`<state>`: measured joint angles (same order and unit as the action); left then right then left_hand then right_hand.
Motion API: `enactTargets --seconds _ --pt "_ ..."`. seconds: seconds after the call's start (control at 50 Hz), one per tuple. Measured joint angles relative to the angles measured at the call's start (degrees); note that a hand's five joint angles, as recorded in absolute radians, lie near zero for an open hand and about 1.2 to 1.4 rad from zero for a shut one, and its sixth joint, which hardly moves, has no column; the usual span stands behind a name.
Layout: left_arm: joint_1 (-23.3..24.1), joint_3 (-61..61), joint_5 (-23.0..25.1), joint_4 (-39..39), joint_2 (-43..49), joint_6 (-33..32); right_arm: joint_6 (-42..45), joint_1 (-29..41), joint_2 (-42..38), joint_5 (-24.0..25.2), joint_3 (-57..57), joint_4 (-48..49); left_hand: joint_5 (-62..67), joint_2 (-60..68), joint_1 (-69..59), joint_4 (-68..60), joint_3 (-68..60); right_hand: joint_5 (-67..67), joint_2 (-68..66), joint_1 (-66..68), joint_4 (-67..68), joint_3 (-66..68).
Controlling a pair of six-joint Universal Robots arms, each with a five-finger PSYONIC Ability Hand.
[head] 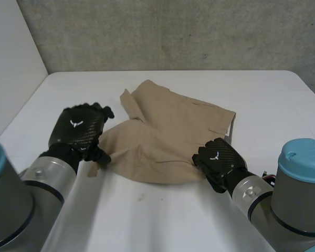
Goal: Fold the shorts.
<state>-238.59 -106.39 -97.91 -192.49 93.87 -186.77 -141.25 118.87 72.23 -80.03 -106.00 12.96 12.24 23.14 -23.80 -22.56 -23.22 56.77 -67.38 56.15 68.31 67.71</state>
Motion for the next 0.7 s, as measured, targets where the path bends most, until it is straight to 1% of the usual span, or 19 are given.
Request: enactTargets --seconds 0.06,0.12,0.26,0.36,0.4,0.42,0.46,0.5,0.52,0.54,0.56,0.58,0.6,0.7 --pt "0.4 0.8 -2.2 0.9 3.2 2.9 0.0 0.0 0.1 0.0 -0.2 0.1 0.0 0.0 0.0 0.0 0.0 0.0 0.0 0.0 0.0 0.0" --pt "0.9 1.3 -4.5 1.7 5.6 3.8 0.1 0.0 0.0 0.0 -0.3 0.2 0.0 0.0 0.0 0.0 0.0 0.0 0.0 0.0 0.0 0.0" --pt "1.9 2.2 -10.2 2.2 10.4 3.4 0.1 0.1 -0.1 -0.1 -0.4 0.4 0.0 0.0 0.0 0.0 0.0 0.0 0.0 0.0 0.0 0.0" --pt "1.9 3.8 -11.9 1.3 14.1 3.0 0.1 0.1 0.0 -0.2 -0.4 0.5 0.8 0.4 -0.2 -0.3 -0.4 0.0 0.0 0.0 0.0 0.0" --pt "1.8 4.5 -12.1 0.7 15.6 3.0 0.1 0.1 0.0 -0.2 -0.4 0.5 5.4 4.4 -4.4 -4.8 -4.3 0.0 0.0 0.0 0.0 0.0" --pt "1.7 5.1 -12.1 0.2 16.7 3.0 0.0 0.1 0.0 -0.2 -0.4 0.5 10.0 9.4 -9.5 -9.6 -9.3 0.0 0.0 0.0 0.0 0.0" --pt "1.5 5.6 -12.1 -0.8 17.9 3.0 -0.1 0.1 0.0 -0.3 -0.4 0.5 14.8 14.5 -15.0 -14.6 -14.3 0.0 0.0 0.0 0.0 0.0" --pt "1.2 6.3 -12.0 -2.5 19.3 3.0 -0.3 0.1 0.0 -0.3 -0.3 0.5 24.8 24.3 -25.2 -24.9 -24.1 0.0 0.0 0.0 0.0 0.0" --pt "0.9 6.5 -11.9 -3.4 19.8 3.1 -0.4 0.1 0.0 -0.4 -0.3 0.5 25.7 25.7 -26.1 -25.8 -25.0 0.0 0.0 0.0 0.0 0.0" --pt "0.8 6.6 -11.9 -3.9 20.0 3.1 -0.5 0.1 0.0 -0.4 -0.2 0.5 33.1 33.6 -33.3 -33.4 -32.6 0.0 0.0 0.0 0.0 0.0" --pt "0.5 6.7 -11.8 -4.7 20.3 3.1 -0.5 0.1 0.0 -0.4 -0.2 0.5 37.4 37.1 -37.1 -37.7 -36.9 0.0 0.0 0.0 0.0 0.0" --pt "0.2 6.7 -11.7 -5.4 20.6 3.1 -0.6 0.1 0.0 -0.4 -0.1 0.4 37.4 37.1 -37.1 -37.7 -36.9 0.0 0.0 0.0 0.0 0.0" --pt "-0.2 6.8 -11.6 -6.3 20.7 3.1 -0.6 0.1 0.0 -0.5 0.0 0.4 43.8 44.1 -41.0 -44.8 -43.6 0.0 0.0 0.0 0.0 0.0" --pt "-1.8 6.9 -11.2 -7.8 19.2 2.8 -0.7 -0.2 1.0 -0.8 1.9 -0.3 43.9 44.8 -41.0 -46.1 -44.6 0.0 0.0 0.0 0.0 0.0"
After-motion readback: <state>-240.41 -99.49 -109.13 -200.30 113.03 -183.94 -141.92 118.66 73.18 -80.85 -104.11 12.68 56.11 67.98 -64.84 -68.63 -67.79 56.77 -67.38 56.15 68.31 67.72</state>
